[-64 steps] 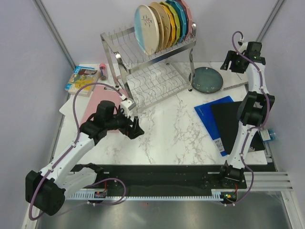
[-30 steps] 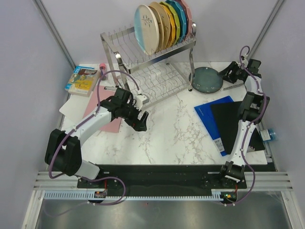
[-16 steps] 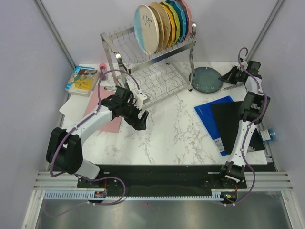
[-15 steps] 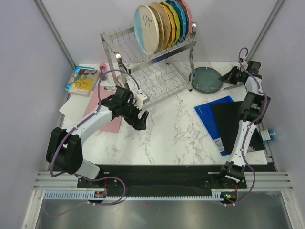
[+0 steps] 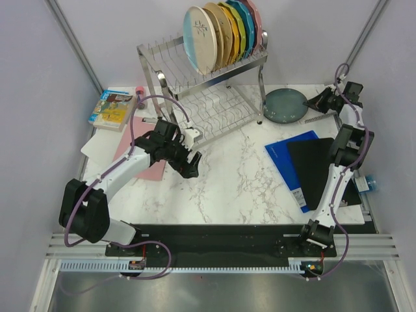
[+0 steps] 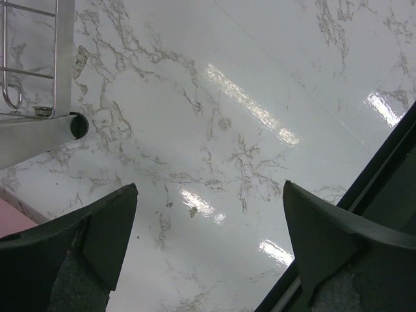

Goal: Load the plates into the dish rack

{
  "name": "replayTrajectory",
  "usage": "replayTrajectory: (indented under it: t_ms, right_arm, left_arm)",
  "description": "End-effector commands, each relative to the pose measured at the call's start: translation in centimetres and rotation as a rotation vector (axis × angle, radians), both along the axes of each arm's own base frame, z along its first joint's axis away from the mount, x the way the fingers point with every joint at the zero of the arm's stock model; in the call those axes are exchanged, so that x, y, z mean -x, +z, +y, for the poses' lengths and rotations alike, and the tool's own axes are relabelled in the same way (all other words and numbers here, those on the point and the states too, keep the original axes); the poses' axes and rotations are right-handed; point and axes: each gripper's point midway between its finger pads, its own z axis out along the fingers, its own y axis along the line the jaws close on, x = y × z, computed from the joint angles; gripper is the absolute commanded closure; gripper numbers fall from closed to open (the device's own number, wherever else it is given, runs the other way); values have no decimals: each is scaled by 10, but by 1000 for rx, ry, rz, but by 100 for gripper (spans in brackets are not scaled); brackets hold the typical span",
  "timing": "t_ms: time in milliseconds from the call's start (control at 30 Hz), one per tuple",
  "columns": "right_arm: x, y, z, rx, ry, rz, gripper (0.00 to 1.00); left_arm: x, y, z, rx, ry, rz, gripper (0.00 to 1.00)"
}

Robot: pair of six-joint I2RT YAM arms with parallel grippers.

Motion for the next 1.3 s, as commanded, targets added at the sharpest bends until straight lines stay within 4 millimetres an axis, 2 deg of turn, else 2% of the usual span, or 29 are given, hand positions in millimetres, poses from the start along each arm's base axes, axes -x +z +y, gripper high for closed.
replayTrajectory:
  t_ms: [0,100,167,233,267,300,333,367,400,433,467,500,533,567,633,667,700,800,833,867,900,933,967,1067,1267]
  right_arm:
    - [-9,131,-24,50,-67,-248,100]
    - [-5,148,-31,58,-86,-271,100]
    - [0,151,-36,39,-99,-263,100]
    - [7,167,-34,22,-90,-284,100]
    - [12,163,-34,-1,-94,-265,100]
    - [17,175,-33,2,-90,-282,100]
    - [21,178,-33,-4,-86,-284,100]
    - [26,173,-37,-14,-94,-266,100]
    - [32,187,-36,-6,-97,-282,100]
    - [38,190,-37,-3,-96,-285,100]
    - [47,183,-38,-9,-98,-263,100]
    - [57,201,-35,24,-85,-296,100]
    - [66,204,-33,27,-71,-297,100]
    - [84,206,-28,25,-65,-273,100]
    - [103,206,-24,58,-30,-273,100]
    - [123,204,-14,51,-17,-236,100]
    - [134,201,-10,93,16,-245,100]
    - [176,197,11,97,68,-199,100]
    - [188,188,15,101,87,-184,100]
    - [203,197,25,92,103,-183,100]
    - [213,197,29,84,114,-177,100]
    - [223,191,34,101,143,-178,100]
    - [239,196,44,88,160,-160,100]
    - [270,199,64,82,223,-145,100]
    - [307,200,88,38,299,-97,100]
  left_arm:
    - [-1,18,-2,34,-50,-107,0]
    - [3,27,-2,55,-47,-136,0]
    - [6,34,-1,71,-46,-158,0]
    - [8,39,1,75,-36,-178,0]
    - [8,40,2,75,-32,-184,0]
    - [10,39,4,72,-34,-189,0]
    - [11,40,5,72,-34,-199,0]
    - [12,44,6,76,-32,-214,0]
    - [13,42,8,74,-25,-219,0]
    - [15,42,8,79,-22,-221,0]
    - [16,44,9,85,-15,-228,0]
    - [16,46,8,96,0,-227,0]
    - [15,46,9,99,18,-227,0]
    - [15,49,9,117,59,-216,0]
    - [11,54,10,138,121,-220,0]
    - [13,53,9,161,169,-186,0]
    - [14,58,7,188,180,-182,0]
    - [27,60,-3,265,183,-95,0]
    - [28,61,-6,300,186,-72,0]
    - [33,61,-10,345,207,-14,0]
    - [42,65,-17,399,187,38,0]
    - [42,71,-22,437,189,53,0]
    - [50,71,-27,478,205,129,0]
    - [50,74,-33,544,261,205,0]
    - [52,84,-45,667,286,339,0]
